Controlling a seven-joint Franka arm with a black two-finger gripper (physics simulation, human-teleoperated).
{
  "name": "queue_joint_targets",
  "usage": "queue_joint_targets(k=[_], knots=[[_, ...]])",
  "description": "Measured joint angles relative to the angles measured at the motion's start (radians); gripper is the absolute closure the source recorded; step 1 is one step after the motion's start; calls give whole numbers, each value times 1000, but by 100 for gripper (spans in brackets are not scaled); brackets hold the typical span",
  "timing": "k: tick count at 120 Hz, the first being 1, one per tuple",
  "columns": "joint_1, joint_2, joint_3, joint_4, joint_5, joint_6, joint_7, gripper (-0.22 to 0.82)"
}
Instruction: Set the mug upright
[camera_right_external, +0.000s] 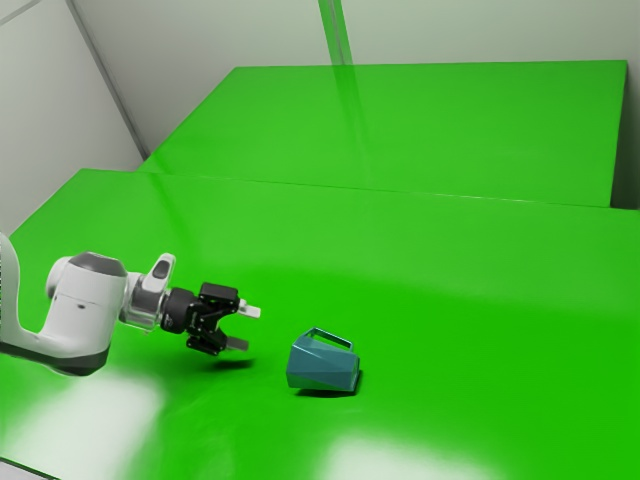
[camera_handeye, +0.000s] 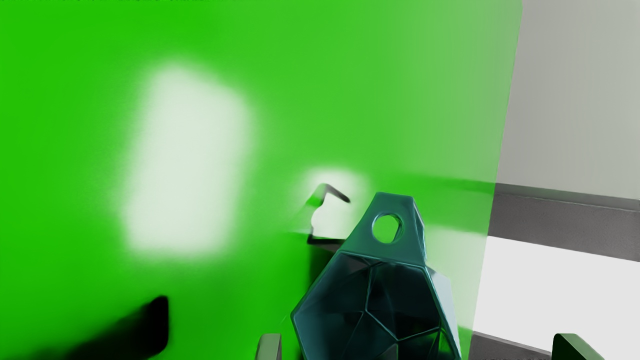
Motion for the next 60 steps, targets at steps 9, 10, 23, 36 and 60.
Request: queue_joint_targets(k=[9,10,23,36,60], knots=[[-18,17,-18,-1,-54,14,30,2],[-20,20,-19,-1,-61,15,33,2],[-52,55,-36,-1,-133,31,70,2],[-88,74,-46,-1,-186,42,101,2],[-130,76,-84,-1,-250,51,146,2]])
